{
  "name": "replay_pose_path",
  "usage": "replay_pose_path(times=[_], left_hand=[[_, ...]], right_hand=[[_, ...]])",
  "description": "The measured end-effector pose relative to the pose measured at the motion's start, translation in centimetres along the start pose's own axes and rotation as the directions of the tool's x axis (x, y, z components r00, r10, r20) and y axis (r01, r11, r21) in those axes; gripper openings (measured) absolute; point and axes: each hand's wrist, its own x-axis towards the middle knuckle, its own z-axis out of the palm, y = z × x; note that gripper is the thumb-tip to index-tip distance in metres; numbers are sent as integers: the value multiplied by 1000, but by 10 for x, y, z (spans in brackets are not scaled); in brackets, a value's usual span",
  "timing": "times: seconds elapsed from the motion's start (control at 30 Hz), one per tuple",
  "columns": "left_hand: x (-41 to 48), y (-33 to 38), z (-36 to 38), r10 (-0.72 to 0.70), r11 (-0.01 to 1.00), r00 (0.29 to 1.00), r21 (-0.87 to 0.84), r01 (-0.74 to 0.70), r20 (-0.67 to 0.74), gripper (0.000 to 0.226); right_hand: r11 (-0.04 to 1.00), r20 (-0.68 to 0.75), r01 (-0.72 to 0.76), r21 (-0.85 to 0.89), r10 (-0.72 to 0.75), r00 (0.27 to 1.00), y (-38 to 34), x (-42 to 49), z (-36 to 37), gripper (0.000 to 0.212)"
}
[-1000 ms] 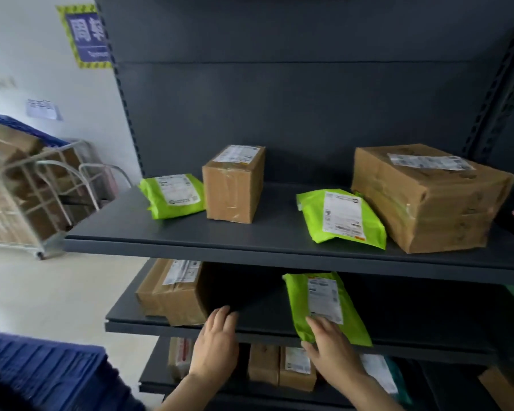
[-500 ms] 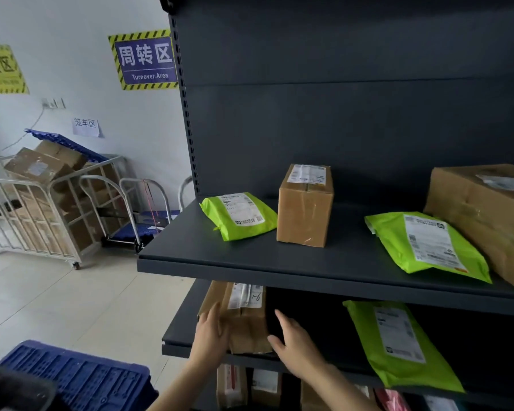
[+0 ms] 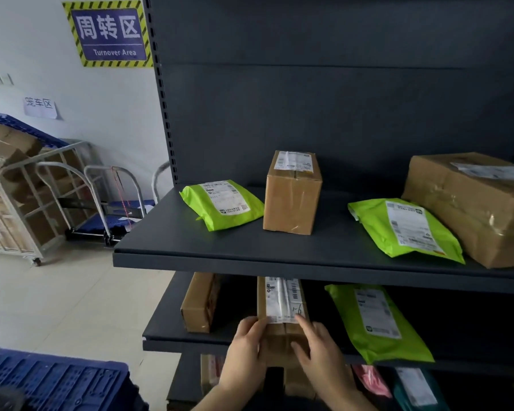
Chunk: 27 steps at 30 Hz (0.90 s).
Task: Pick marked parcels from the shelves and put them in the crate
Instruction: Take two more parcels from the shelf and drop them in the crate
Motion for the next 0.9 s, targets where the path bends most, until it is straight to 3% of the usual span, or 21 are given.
replay_pose_path(times=[0.3,0.5,0.6,0.7,0.8,0.9], left_hand=[[-16,16,31,86,996,993,1,-86,83,37],[-7,16,14,69,996,995,-57,-65,70,39],[9,-9,-12,-27,994,986,101,44,-164,40],[32,-38,-42,-209,915,925,271,300,-317,44],[51,-60,-62,-378,813,889,368,452,-258,58],[63,-75,-65,-495,803,854,290,520,-158,54]], right_hand=[[999,-54,-19,-29,17,998,32,-35,-12,53],[935,-115,-61,-350,22,993,14,-23,-7,89],[905,-115,-97,-414,54,992,-6,-12,-1,85],[896,-120,-168,-412,130,984,-18,0,9,85],[906,-152,-231,-353,188,970,-29,11,13,86],[939,-186,-240,-246,197,963,-31,18,15,79]])
